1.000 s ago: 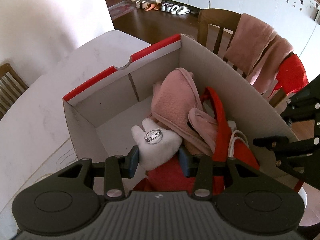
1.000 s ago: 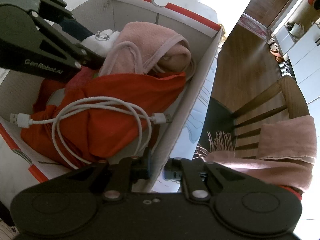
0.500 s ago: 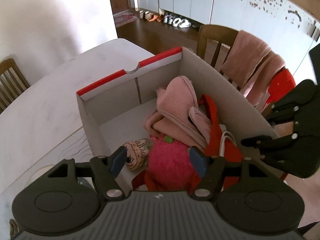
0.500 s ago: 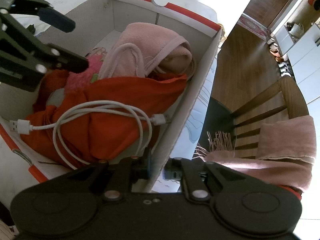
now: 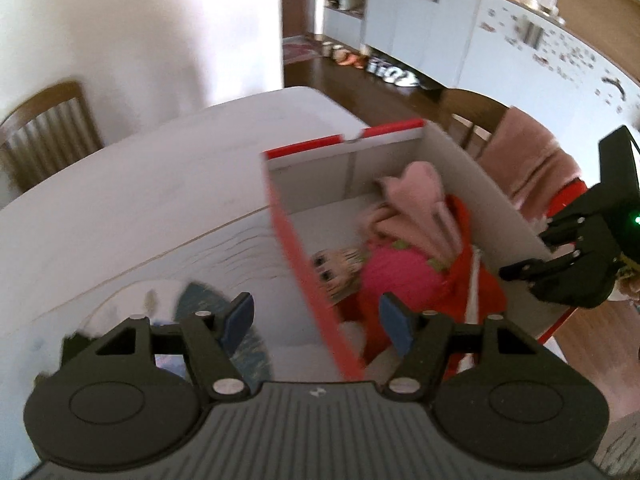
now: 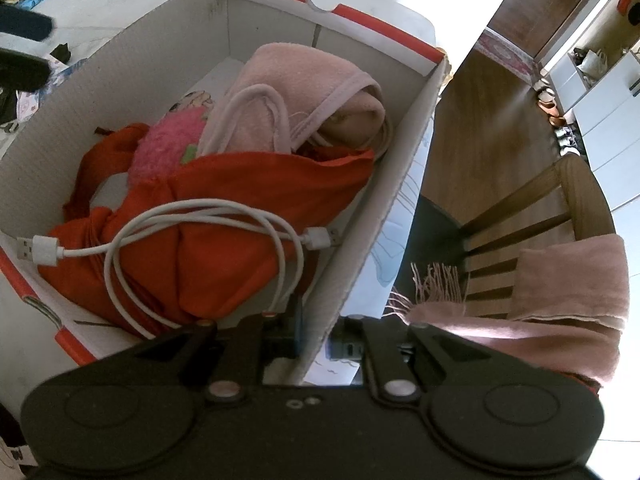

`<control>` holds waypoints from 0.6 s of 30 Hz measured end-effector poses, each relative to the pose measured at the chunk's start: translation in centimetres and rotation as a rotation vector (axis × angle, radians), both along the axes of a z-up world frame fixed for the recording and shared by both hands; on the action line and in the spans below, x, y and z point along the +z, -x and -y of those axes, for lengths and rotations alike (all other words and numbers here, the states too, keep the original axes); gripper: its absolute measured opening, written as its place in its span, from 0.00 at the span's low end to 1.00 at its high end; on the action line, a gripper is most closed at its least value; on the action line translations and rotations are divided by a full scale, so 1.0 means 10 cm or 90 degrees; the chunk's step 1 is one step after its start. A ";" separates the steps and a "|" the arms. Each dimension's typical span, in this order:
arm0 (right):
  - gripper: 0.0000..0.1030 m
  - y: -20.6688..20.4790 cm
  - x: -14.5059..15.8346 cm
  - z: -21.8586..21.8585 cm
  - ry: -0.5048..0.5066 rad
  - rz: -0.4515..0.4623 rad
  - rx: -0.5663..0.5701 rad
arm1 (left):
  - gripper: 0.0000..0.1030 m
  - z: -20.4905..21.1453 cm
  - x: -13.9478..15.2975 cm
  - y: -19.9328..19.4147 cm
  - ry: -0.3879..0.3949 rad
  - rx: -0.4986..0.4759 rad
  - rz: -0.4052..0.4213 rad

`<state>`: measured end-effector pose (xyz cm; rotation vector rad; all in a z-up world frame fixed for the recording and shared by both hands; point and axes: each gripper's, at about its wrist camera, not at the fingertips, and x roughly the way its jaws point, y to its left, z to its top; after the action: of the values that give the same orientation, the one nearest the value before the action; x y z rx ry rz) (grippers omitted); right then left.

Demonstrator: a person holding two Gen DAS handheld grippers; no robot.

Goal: Organize objects
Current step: 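Return the left tool to the table and grasp the blue tissue pack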

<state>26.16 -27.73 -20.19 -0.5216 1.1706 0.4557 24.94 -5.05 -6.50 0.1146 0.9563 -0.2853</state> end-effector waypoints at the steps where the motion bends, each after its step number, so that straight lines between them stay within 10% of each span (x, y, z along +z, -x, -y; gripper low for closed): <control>1: 0.09 0.00 0.00 0.00 0.000 -0.001 0.000 | 0.66 -0.09 0.01 0.04 0.002 0.013 0.001; 18: 0.09 -0.05 -0.01 -0.02 0.006 -0.011 -0.002 | 0.86 -0.99 -0.42 0.23 -0.038 0.134 -0.007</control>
<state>26.61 -27.49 -20.27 -0.5248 1.1910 0.4536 22.63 4.88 -10.67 0.0665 0.9794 -0.0626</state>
